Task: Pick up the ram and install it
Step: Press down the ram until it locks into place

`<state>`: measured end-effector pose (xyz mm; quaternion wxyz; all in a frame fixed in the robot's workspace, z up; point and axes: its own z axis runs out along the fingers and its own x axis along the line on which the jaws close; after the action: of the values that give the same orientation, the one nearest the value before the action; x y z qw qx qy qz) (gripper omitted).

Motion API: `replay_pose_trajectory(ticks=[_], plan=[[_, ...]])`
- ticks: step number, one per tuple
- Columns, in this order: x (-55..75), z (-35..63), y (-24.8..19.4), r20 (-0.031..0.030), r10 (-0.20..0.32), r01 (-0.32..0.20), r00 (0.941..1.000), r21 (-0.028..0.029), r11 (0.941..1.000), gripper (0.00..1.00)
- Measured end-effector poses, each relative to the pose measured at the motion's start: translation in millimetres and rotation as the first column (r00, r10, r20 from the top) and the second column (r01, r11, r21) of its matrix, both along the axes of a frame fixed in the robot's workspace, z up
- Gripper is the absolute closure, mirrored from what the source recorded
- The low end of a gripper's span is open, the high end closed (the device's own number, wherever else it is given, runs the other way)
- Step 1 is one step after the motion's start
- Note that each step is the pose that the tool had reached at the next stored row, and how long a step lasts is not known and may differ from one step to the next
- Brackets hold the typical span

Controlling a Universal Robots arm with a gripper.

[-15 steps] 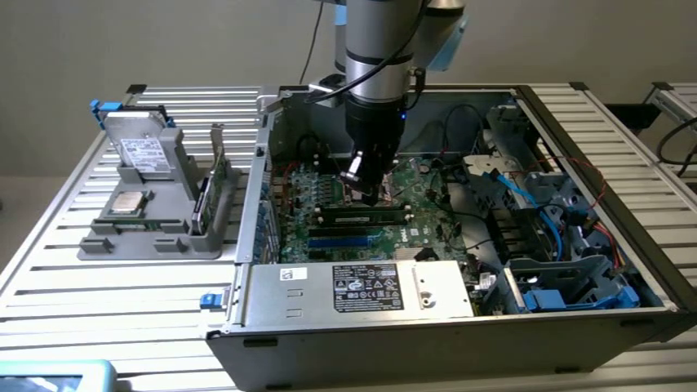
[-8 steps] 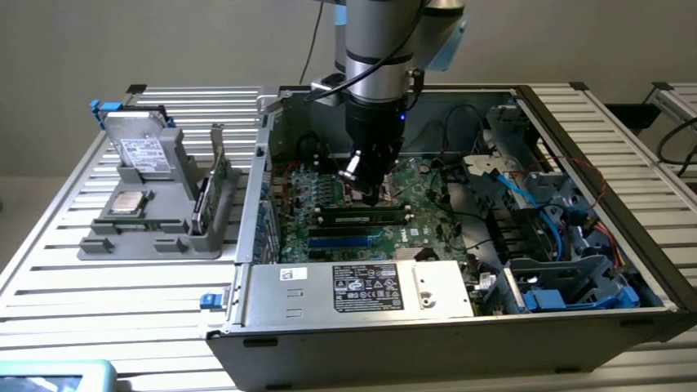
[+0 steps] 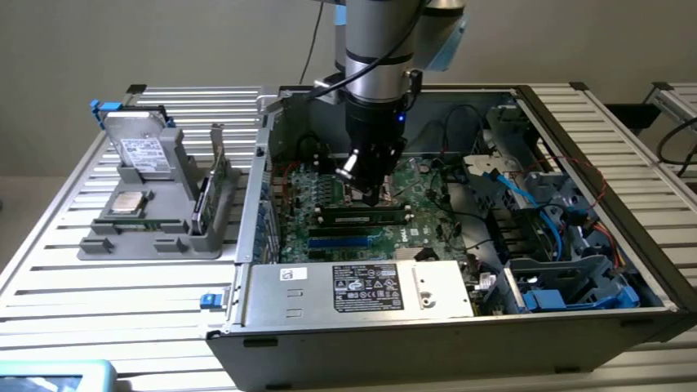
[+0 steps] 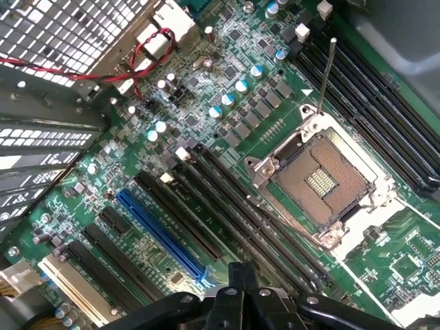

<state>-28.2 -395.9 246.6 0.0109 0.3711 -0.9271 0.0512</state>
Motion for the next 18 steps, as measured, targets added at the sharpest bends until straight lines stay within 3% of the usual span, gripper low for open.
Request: replay_pose_trajectory(ticks=[9,18], plan=[[0.0,0.0,0.0,0.0118,-0.098,0.098,0.9951,-0.0035,0.9952,0.89],[0.0,0.0,0.0,0.0163,-0.203,0.203,0.9791,-0.0071,0.9792,0.89]])
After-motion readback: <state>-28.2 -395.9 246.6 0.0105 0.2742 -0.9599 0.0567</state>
